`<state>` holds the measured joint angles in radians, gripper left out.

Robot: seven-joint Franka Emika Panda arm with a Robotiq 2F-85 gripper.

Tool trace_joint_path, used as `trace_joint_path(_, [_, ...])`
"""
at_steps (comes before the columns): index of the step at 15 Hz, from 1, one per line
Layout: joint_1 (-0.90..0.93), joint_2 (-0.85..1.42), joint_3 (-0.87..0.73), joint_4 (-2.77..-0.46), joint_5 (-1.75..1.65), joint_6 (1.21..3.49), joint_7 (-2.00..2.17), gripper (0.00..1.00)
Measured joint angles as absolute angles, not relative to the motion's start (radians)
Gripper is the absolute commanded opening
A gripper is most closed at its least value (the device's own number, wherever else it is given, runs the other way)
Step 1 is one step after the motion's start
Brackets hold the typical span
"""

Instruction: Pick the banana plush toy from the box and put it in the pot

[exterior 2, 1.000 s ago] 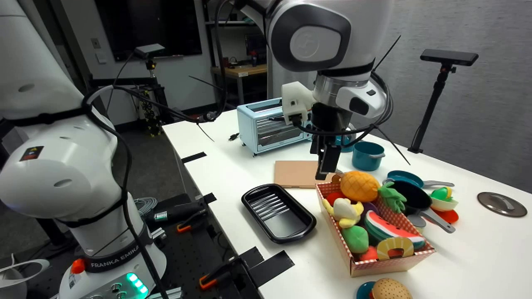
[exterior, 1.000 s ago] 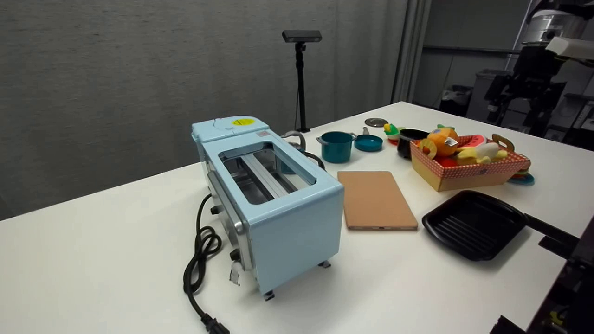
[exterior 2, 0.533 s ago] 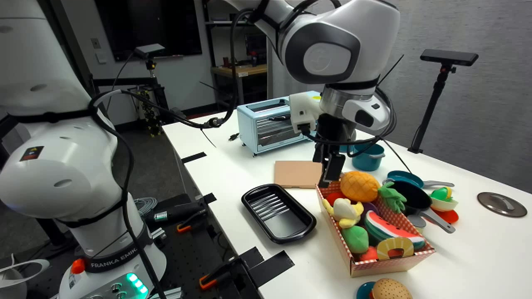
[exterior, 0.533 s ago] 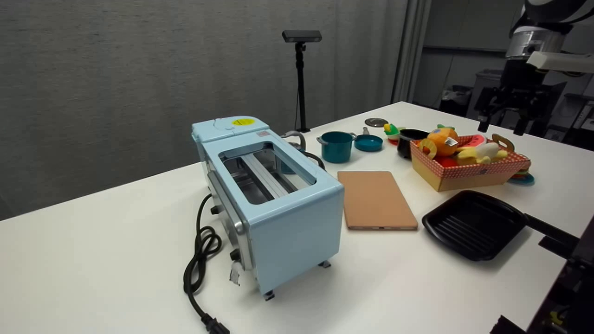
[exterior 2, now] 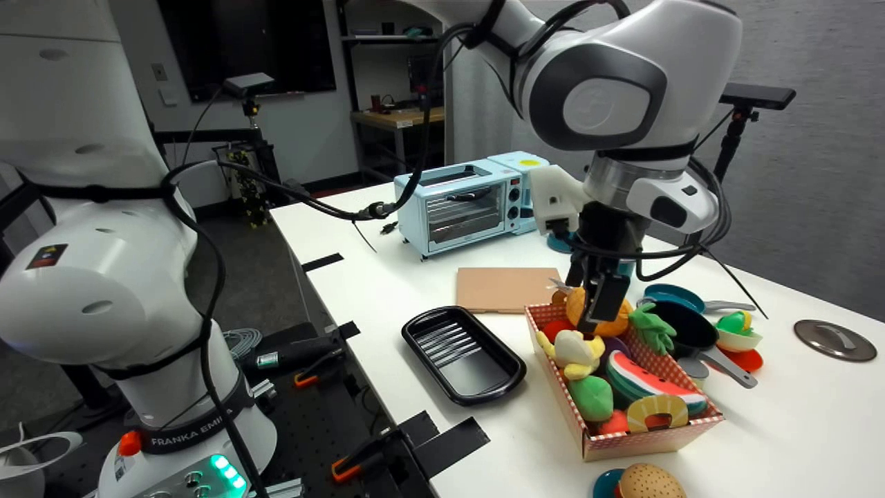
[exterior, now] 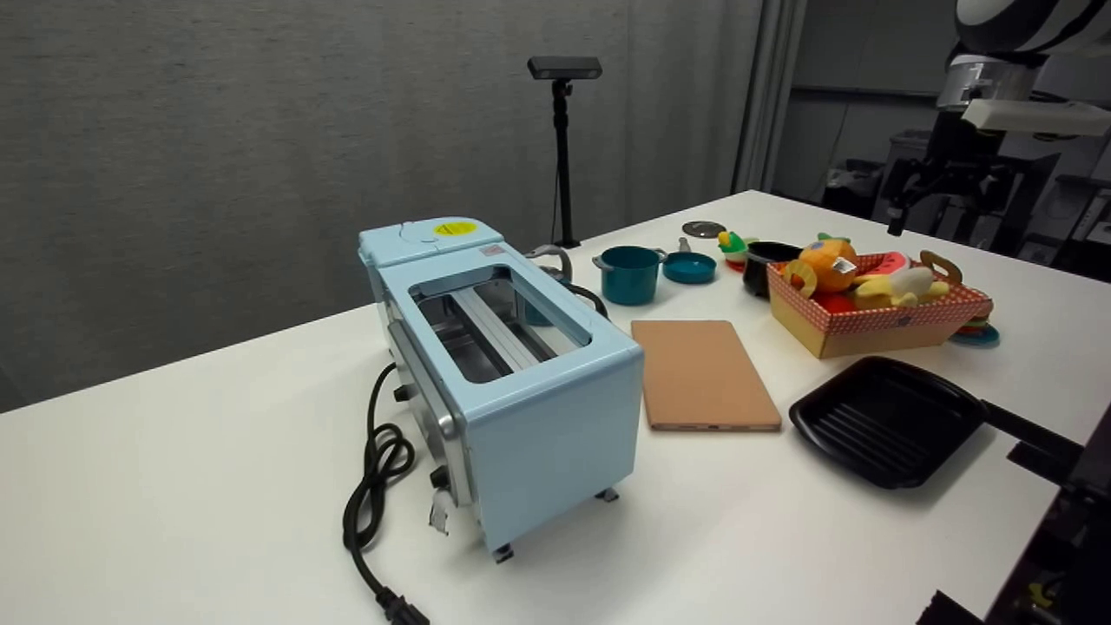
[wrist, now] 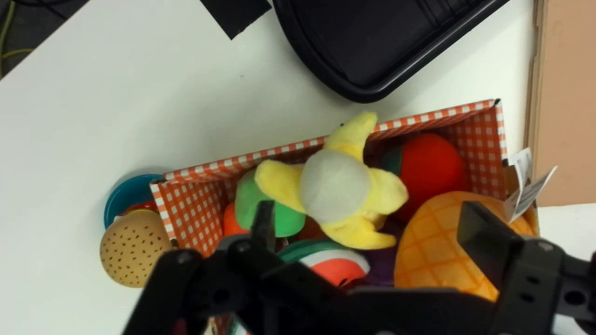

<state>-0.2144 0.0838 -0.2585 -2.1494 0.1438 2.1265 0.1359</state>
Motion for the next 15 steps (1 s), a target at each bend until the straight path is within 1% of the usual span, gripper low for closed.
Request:
trace_joint_path(11, [-0.219, 0.316, -0.236, -2.04, 0.144, 2.126, 0.2, 0.99])
trace_joint_path(12, [-0.215, 0.332, -0.231, -2.036, 0.144, 2.126, 0.207, 0.75])
trace_joint_path(13, [-0.211, 0.346, -0.225, -2.033, 0.143, 2.126, 0.215, 0.75])
trace_joint_path(14, [-0.208, 0.358, -0.221, -2.029, 0.14, 2.126, 0.223, 0.71])
trace_joint_path(15, [-0.204, 0.367, -0.218, -2.026, 0.136, 2.126, 0.23, 0.64])
